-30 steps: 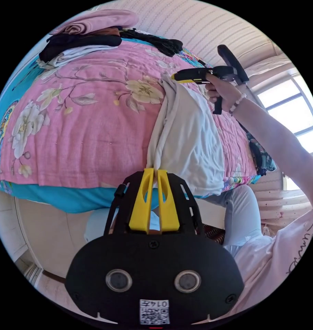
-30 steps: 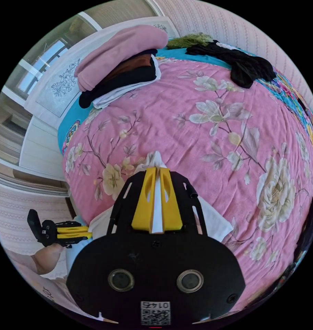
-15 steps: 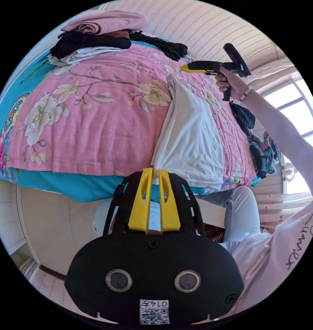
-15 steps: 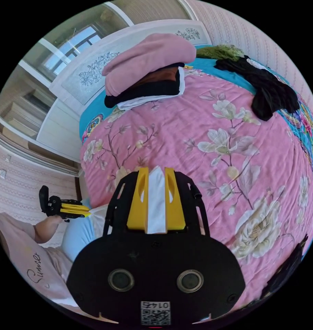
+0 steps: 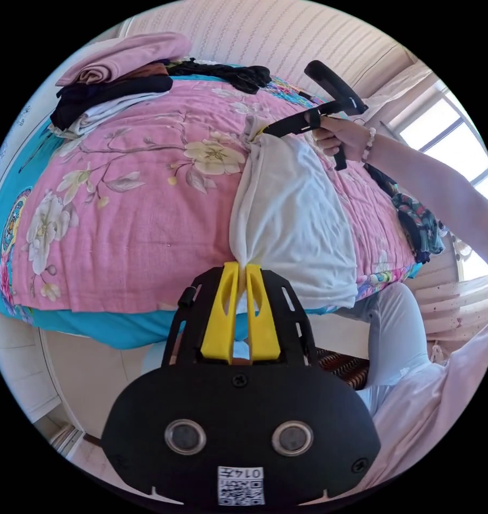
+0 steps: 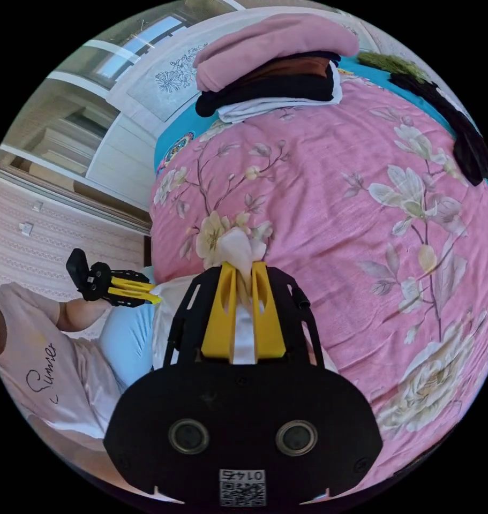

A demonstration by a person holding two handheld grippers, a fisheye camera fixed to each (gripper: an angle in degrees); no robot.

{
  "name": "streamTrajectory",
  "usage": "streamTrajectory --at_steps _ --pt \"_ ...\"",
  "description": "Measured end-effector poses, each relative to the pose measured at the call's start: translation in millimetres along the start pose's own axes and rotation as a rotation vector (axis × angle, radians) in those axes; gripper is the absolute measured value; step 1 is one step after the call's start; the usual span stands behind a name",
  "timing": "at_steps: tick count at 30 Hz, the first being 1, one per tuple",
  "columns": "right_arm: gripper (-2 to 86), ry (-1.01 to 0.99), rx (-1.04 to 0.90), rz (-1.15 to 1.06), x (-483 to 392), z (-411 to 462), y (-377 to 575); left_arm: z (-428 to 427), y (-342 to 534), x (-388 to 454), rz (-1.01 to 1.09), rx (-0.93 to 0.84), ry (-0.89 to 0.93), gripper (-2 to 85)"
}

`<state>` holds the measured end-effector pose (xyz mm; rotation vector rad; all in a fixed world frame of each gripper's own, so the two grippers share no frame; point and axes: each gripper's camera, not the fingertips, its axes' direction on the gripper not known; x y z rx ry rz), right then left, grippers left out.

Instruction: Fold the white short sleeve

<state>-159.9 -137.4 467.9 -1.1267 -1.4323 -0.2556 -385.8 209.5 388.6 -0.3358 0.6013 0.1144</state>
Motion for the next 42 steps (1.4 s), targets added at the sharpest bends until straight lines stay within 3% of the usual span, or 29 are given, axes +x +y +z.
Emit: streamTrajectory --at_steps 3,8,14,24,34,38,42 --pt "4.8 -0.024 0.231 -0.009 -37.2 -44.2 51.4 -23.1 15.6 14.7 0.024 0.061 0.043 -0.3" --pt "4.6 0.064 0.591 -0.012 -131.0 -138.0 188.5 -90.0 48.9 58.1 0.147 0.307 0.180 -0.8" --pt "4.6 0.175 0.844 0.029 -237.8 -212.4 323.7 -161.4 82.7 136.1 0.446 0.528 0.361 -0.9" --pt "4.7 0.363 0.950 0.059 -353.3 -247.3 442.3 -188.3 115.8 220.6 0.626 0.575 0.638 -1.0" --pt "4.7 0.409 1.011 0.174 -378.8 -240.0 518.2 -161.3 90.7 308.1 0.717 0.376 0.518 -1.0" --pt "4.8 0.399 0.983 0.226 -358.1 -243.3 521.3 -140.8 56.5 346.1 0.713 0.284 0.346 -1.0" --pt "4.7 0.405 0.896 0.287 -321.9 -246.6 500.4 -123.0 18.1 359.4 0.650 0.241 0.345 -1.0"
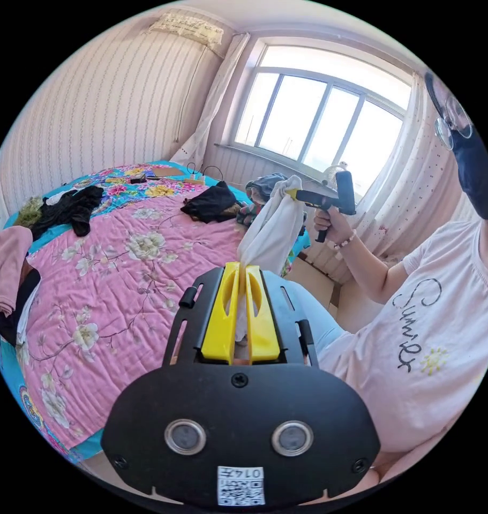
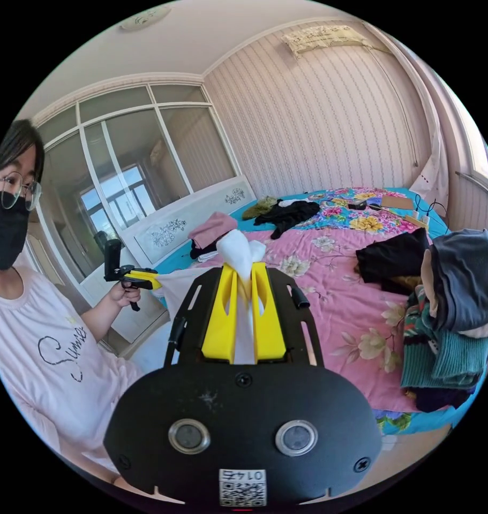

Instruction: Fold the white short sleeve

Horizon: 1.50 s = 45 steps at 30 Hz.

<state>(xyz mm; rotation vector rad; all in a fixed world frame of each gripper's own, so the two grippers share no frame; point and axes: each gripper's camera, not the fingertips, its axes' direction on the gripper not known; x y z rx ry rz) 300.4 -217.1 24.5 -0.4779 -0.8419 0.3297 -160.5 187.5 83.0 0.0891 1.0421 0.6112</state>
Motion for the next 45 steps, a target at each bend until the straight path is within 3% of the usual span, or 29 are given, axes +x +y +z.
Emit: streamTrajectory --at_steps 6,12,18,22,24,27,32,34,39,45 --pt "4.7 0.044 -0.051 -0.011 45.5 46.7 -46.0 57.4 -66.7 -29.2 0.015 -0.073 -0.064 -0.9" --pt "4.6 0.218 -0.071 -0.031 105.2 81.7 -107.7 139.9 -164.5 -79.1 0.038 -0.110 0.103 -0.9" --pt "5.1 0.468 -0.245 0.081 197.1 112.0 -204.3 244.0 -278.7 -134.7 0.125 -0.048 0.155 0.0" --pt "6.6 0.776 -0.379 0.249 275.1 159.4 -243.9 335.8 -339.3 -190.3 -0.034 -0.106 -0.134 5.6" --pt "7.3 0.830 -0.381 0.298 281.7 181.0 -240.3 359.0 -342.5 -225.1 -0.189 -0.200 -0.156 7.4" --pt "10.3 0.856 -0.232 0.110 251.9 208.1 -231.3 348.2 -324.4 -255.7 -0.242 -0.144 -0.038 7.7" --pt "7.5 1.247 -0.168 -0.159 210.5 247.2 -210.1 294.3 -268.9 -264.4 -0.150 -0.168 -0.049 6.6" --pt "7.5 1.178 -0.244 -0.196 199.0 257.7 -207.3 264.8 -243.7 -262.0 -0.118 -0.150 -0.031 6.7" --pt "12.5 0.737 -0.389 -0.247 152.7 300.4 -202.2 169.1 -163.3 -270.1 -0.128 -0.108 -0.147 6.8" --pt "15.5 0.299 -0.505 -0.379 61.0 411.4 -203.8 27.3 -63.1 -325.1 -0.342 0.018 -0.429 7.3"
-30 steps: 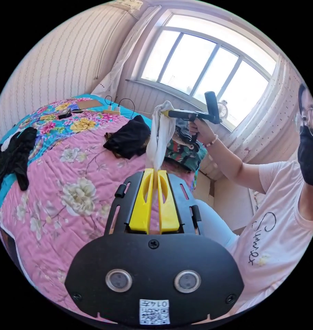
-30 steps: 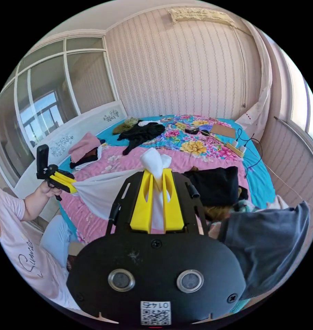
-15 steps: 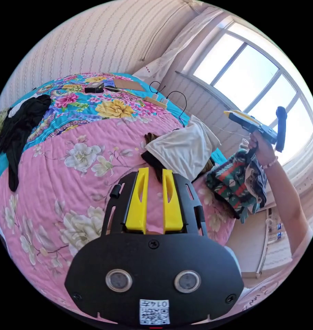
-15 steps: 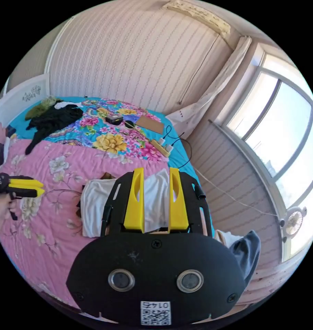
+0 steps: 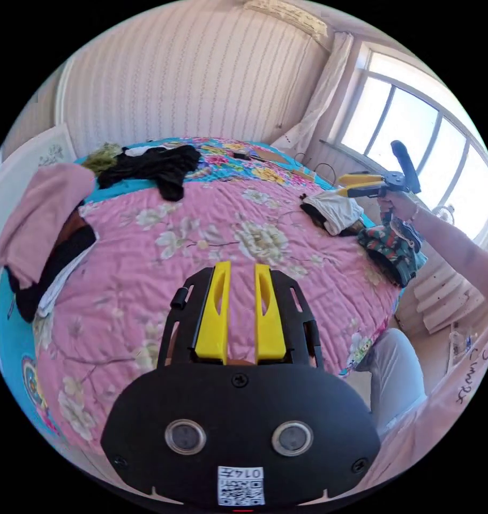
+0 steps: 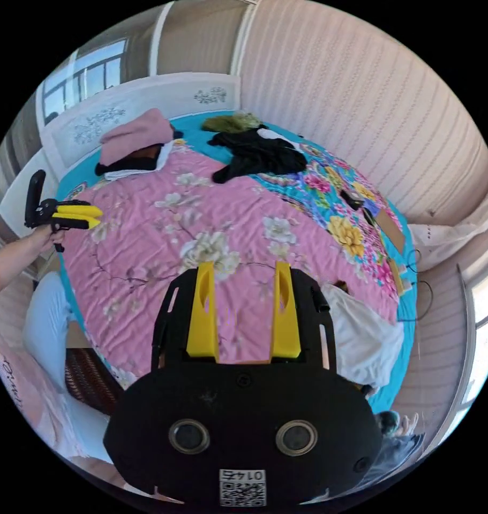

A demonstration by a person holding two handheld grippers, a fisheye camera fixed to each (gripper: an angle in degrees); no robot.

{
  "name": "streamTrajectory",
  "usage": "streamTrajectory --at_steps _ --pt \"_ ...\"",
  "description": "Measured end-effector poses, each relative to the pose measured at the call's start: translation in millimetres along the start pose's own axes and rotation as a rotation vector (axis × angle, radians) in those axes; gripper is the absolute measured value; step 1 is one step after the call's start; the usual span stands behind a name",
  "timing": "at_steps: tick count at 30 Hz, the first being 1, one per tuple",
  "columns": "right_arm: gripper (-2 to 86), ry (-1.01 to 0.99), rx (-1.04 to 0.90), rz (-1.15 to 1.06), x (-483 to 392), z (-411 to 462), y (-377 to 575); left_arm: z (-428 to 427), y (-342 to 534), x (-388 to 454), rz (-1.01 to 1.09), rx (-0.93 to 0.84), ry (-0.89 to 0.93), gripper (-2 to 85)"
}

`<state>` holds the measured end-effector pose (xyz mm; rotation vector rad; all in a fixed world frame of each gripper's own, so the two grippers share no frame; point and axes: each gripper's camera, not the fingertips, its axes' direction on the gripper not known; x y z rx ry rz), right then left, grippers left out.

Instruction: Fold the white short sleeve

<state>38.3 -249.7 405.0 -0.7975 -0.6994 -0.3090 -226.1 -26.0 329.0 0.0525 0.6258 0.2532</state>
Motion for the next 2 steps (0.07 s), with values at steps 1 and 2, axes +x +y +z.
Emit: streamTrajectory --at_steps 1,2 --pt "15.8 -0.077 0.013 -0.035 -21.8 12.1 -20.5 -20.3 12.1 -30.1 -0.061 0.047 -0.040 7.3" --pt "16.0 -0.153 0.025 -0.053 -42.4 24.4 -41.8 -39.0 24.9 -59.8 -0.107 0.101 -0.082 6.8"
